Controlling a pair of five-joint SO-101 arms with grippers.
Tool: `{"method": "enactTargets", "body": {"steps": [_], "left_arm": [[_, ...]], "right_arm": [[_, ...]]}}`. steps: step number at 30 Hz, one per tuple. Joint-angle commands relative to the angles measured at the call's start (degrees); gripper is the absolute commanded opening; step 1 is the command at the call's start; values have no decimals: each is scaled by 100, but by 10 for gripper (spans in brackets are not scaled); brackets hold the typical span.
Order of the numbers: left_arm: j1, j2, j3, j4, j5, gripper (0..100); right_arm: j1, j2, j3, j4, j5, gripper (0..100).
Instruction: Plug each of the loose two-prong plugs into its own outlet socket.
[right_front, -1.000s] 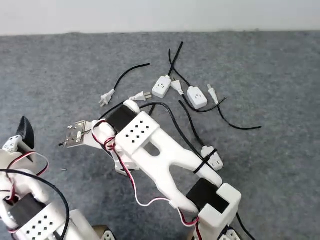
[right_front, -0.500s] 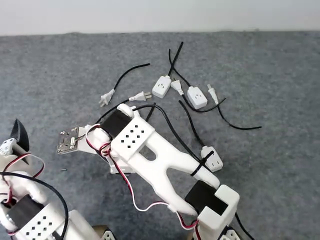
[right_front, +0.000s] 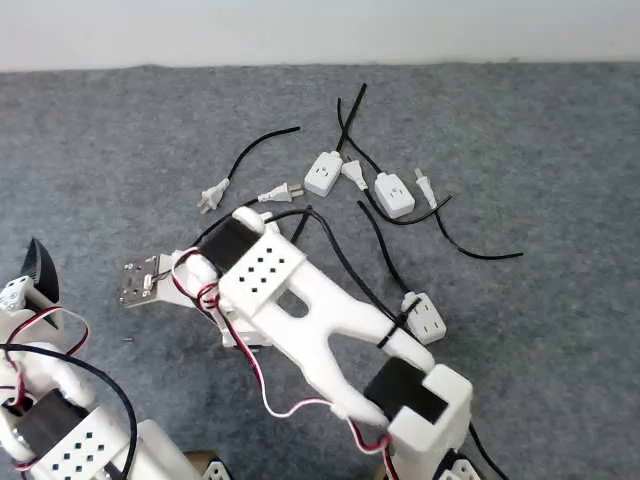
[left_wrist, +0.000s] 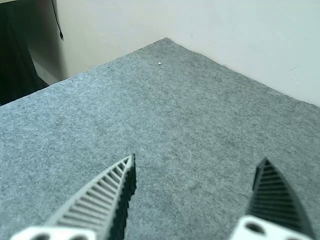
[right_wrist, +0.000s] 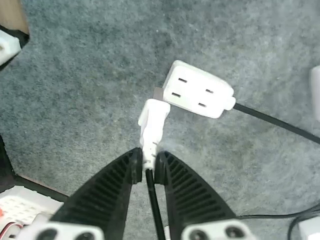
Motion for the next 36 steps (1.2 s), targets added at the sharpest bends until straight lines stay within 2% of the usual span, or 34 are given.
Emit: {"method": "enactTargets", "body": {"steps": [1, 6, 12, 20, 27, 36], "left_arm": [[0, -62, -286, -132, 62, 367], [97, -62, -259, -123, 53, 367], [879, -62, -22, -105, -88, 367], [2136, -62, 110, -123, -176, 367], [2488, -62, 110, -88, -264, 367], [3332, -62, -13, 431, -281, 367]], "right_arm": [[101, 154, -290, 171, 79, 9], [110, 356, -431, 101, 141, 9], [462, 295, -1336, 259, 0, 9], [497, -699, -1389, 259, -62, 9], [514, -1754, -1380, 259, -369, 9], [523, -1895, -1380, 242, -501, 9]]}}
